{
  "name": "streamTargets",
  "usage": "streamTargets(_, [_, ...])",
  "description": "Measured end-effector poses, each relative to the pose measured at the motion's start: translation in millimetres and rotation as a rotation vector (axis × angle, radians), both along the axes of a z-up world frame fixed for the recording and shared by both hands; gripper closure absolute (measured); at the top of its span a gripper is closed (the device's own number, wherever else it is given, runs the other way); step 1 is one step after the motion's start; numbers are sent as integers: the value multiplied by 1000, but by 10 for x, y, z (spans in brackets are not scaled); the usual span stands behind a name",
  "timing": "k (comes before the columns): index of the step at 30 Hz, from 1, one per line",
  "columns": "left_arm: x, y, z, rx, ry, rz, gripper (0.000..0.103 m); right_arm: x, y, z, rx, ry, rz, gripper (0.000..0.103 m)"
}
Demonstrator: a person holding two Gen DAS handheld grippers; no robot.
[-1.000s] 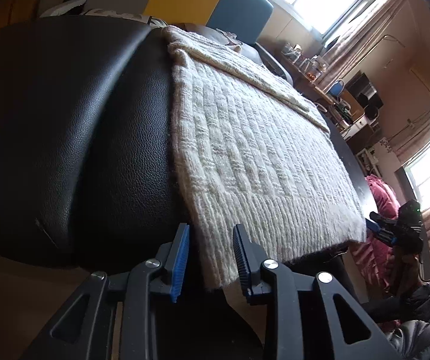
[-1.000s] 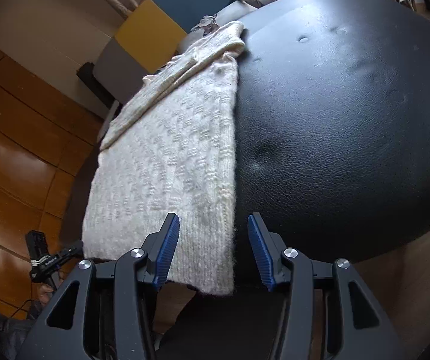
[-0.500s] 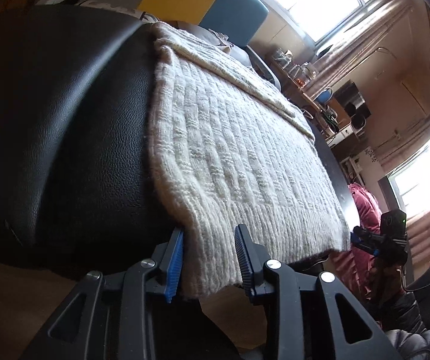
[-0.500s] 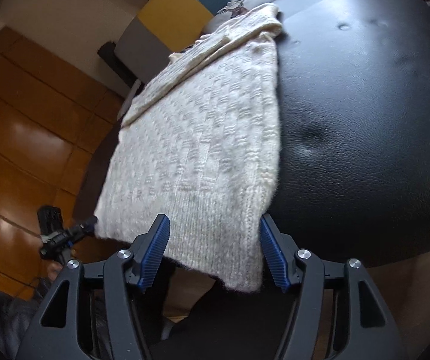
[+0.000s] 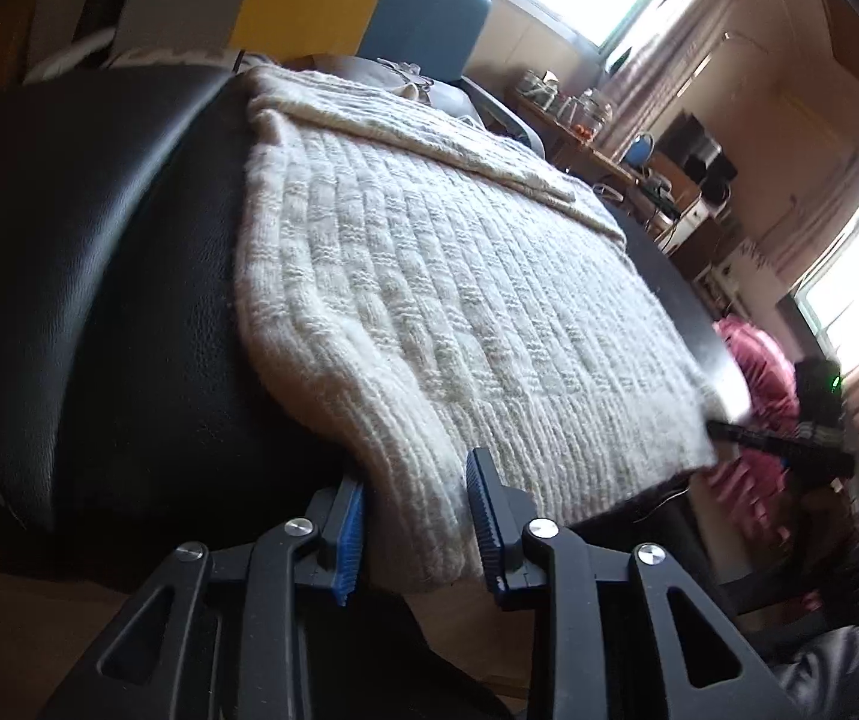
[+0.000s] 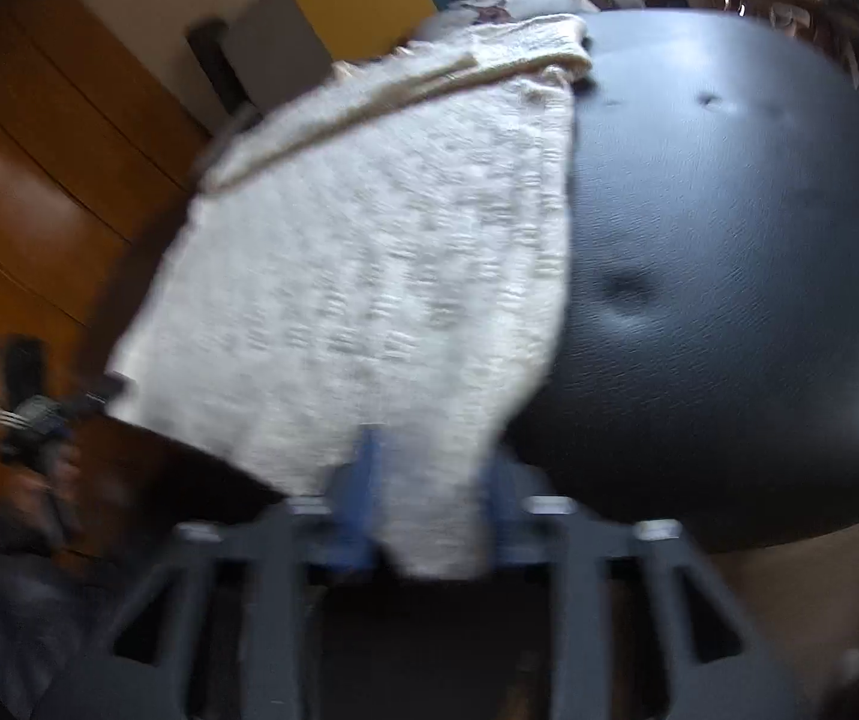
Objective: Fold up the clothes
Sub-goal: 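Close the right tool on the folded sweater edge, then close the left tool on the sweater edge while the right tool holds its edge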
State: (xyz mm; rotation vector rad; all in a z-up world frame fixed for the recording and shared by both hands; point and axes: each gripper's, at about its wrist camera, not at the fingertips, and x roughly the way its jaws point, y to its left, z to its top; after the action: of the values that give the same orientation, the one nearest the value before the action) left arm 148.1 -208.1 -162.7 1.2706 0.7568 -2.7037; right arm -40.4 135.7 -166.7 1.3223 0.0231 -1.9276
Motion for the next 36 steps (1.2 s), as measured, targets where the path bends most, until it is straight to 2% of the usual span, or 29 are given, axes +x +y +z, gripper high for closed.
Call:
streamTargets(3, [54, -6, -13, -21, 1, 2, 78, 10, -26, -9, 18, 7, 8, 88])
streamTargets(4, [75, -19, -24, -18, 6, 8, 79, -6, -12, -26, 4, -9, 4, 85])
streamTargets(8, [95, -58, -46, 32, 15, 22, 79, -48, 1, -40, -9, -36, -1, 85])
streamTargets(11, [89, -88, -52, 70, 14, 28, 79, -28, -16, -34, -3, -25, -3, 85])
streamTargets(12, [96, -91, -54, 63, 14, 31, 80, -13, -17, -29, -4, -21, -5, 85])
streamTargets(13, [103, -94, -57, 55, 15, 35, 86, 1, -23, -25, -2, -11, -6, 85])
streamTargets(16, [95, -72, -57, 25, 11, 46, 91, 45, -55, -8, 9, 27, -6, 85])
streamTargets(19, [98, -64, -48, 24, 19, 59, 92, 62, -73, 5, 17, 52, -8, 87])
streamTargets(22, [111, -99, -11, 55, 39, 66, 92, 56, -44, 29, 13, 64, -15, 87])
streamTargets(26, [106, -160, 48, 87, 45, 65, 91, 49, -15, 82, -22, 63, -19, 88])
streamTargets(30, [132, -241, 192, 131, 113, 63, 91, 42, -10, 116, -51, 52, -25, 88])
streamTargets(33, [55, -266, 279, 130, 139, 58, 91, -3, -20, 211, -118, 49, -31, 88])
streamTargets(36, [-51, -265, 345, 114, 147, 48, 92, -73, -111, 289, -136, 59, -23, 88])
